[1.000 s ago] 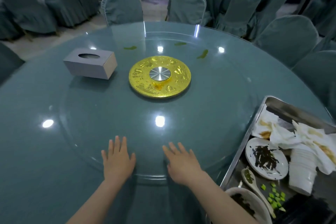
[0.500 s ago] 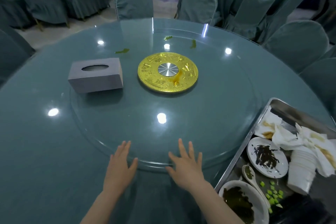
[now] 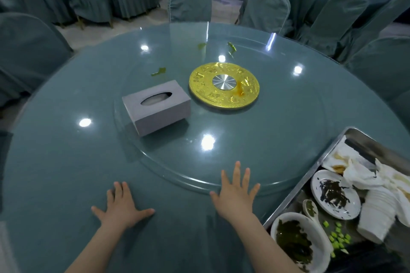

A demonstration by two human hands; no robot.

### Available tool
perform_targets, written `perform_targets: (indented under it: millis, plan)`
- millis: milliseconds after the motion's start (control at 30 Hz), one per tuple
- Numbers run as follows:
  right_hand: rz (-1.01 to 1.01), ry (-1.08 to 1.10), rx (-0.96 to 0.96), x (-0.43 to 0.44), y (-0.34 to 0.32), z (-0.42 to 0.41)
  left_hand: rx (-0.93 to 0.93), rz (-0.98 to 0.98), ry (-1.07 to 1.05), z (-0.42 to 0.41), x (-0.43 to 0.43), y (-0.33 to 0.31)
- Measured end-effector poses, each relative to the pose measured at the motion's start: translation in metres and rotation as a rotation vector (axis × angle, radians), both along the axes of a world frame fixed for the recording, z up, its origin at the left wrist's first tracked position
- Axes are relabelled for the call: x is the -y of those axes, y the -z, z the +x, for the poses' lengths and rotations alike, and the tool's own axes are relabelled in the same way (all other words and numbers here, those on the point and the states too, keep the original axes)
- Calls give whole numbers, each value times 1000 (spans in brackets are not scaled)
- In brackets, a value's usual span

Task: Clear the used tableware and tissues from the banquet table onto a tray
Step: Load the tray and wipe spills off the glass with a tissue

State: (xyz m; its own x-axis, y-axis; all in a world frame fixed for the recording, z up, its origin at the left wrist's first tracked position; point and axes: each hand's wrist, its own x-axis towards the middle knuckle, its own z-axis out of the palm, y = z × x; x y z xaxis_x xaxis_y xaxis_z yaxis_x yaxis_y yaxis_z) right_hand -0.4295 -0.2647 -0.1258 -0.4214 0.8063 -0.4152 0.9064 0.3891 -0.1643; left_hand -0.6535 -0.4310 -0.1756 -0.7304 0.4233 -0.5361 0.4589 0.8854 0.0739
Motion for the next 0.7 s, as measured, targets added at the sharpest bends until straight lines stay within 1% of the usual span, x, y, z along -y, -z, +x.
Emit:
perform_targets:
  millis: [100, 200, 267, 367, 467, 533, 567, 633, 700]
  plan:
    - [-24, -5, 8, -3, 1, 1, 11, -38, 30, -2, -1, -7]
    - [-45, 43, 22, -9, 2, 7, 16, -39, 35, 1, -2, -9]
    - [-50, 37, 0, -15, -1, 8, 23, -30, 28, 1, -4, -10]
    - [-24, 9, -117, -23, -11, -1, 30, -19, 31, 0, -3, -9]
    - [44, -24, -327, -31, -26, -21, 37, -5, 32, -1, 0, -7]
    - [38, -59, -433, -37, -36, -35, 37, 1, 30, -1, 0, -6]
    - [23, -78, -451, -40, -40, -42, 38, -1, 29, -1, 0, -6]
    - [5, -116, -410, -45, -46, -52, 38, -9, 30, -1, -1, -7]
    - [10, -133, -323, -50, -48, -56, 33, -17, 35, -1, -1, -8]
